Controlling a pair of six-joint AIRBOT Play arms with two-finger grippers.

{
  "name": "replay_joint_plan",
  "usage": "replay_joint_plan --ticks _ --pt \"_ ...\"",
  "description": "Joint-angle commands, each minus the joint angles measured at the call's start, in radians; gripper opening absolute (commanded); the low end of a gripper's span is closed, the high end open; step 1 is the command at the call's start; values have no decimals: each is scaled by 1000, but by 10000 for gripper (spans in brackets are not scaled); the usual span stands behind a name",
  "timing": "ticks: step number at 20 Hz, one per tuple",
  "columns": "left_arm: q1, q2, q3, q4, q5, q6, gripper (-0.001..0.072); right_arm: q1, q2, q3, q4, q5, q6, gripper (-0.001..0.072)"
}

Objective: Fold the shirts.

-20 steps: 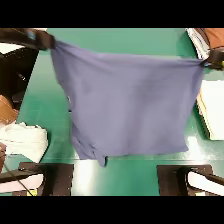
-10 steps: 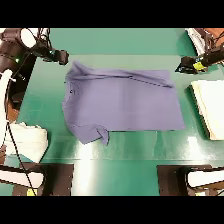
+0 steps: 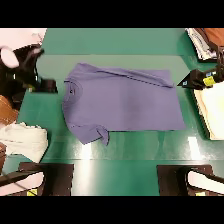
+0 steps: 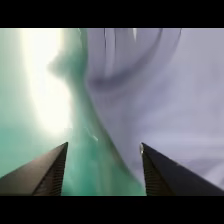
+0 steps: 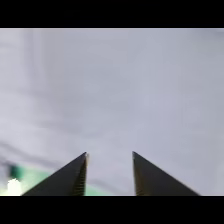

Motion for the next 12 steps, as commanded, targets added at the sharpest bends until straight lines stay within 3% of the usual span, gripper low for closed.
replay_joint_plan --ticks 1,6,12 --pt "12 200 -385 -119 110 -58 538 -18 119 -148 76 -31 -16 482" --pt "12 319 -703 -379 248 -73 538 -8 194 -207 77 -65 -16 482" --pt "12 318 -790 -535 431 -48 537 -8 241 -207 76 -68 -16 482"
